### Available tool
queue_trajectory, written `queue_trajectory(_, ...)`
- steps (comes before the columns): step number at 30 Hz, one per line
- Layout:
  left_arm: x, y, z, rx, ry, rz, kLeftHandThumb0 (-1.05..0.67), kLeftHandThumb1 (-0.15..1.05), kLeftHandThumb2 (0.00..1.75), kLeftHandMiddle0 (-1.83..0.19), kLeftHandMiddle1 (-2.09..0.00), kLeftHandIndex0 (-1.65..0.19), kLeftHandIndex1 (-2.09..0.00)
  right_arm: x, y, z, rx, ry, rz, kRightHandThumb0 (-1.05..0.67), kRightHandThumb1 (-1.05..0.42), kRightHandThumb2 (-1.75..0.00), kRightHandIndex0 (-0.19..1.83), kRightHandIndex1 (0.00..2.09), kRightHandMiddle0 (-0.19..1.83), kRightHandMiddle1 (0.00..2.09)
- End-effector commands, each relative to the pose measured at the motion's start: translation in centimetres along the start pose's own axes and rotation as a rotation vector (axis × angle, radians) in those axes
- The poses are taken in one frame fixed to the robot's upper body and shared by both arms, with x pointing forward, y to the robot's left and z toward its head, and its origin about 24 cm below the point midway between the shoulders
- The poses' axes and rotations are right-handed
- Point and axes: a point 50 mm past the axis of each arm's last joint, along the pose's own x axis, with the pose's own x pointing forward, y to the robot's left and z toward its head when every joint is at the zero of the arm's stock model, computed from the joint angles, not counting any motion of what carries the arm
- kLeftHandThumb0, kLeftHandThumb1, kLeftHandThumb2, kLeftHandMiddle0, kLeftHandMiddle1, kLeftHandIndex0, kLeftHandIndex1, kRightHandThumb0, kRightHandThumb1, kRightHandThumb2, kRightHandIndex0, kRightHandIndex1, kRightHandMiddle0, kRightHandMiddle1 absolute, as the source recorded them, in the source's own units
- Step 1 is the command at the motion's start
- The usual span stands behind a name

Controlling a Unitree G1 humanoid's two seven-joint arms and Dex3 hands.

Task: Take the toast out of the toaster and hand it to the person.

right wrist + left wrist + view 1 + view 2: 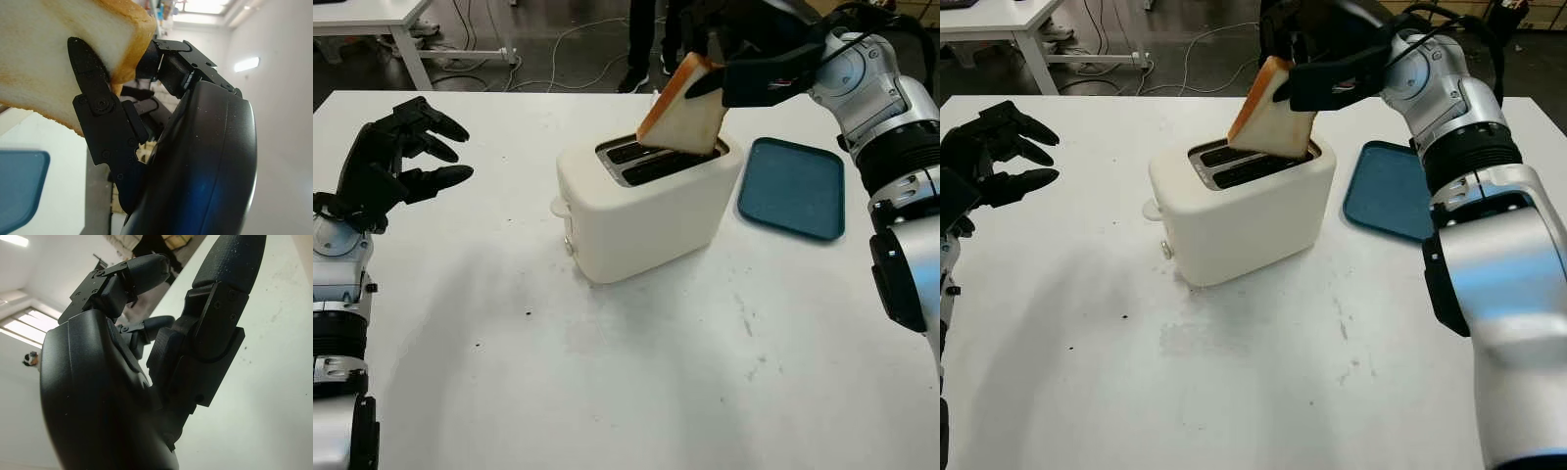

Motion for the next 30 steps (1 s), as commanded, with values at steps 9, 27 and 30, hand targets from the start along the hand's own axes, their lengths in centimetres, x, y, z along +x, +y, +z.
queue_trajectory(9, -0.2, 0.0, -0.1, -0.013, -0.003, 0.004, -1.05, 0.85, 0.0, -0.35, -1.47, -0.4, -1.33, -0.5, -3.3, -2.0, 0.35, 0.154, -0.223, -0.41, -0.92, -0.2, 1.1, 1.75, 0.89, 1.75)
queue_trajectory(27, 0.0, -0.2, 0.0, -0.006, -0.002, 0.002, -1.05, 0.85, 0.01, -0.36, -1.47, -0.42, -1.31, -2.9, -1.6, -6.2, 0.631, 0.382, -0.526, -0.23, -0.92, -0.28, 0.95, 1.75, 0.67, 1.75)
queue_trajectory(30, 0.0, -0.2, 0.0, -0.017, -0.006, -0.001, -1.05, 0.85, 0.0, -0.35, -1.47, -0.42, -1.31, -3.2, -0.1, -6.8, 0.657, 0.425, -0.533, -0.19, -0.92, -0.29, 0.91, 1.75, 0.62, 1.75)
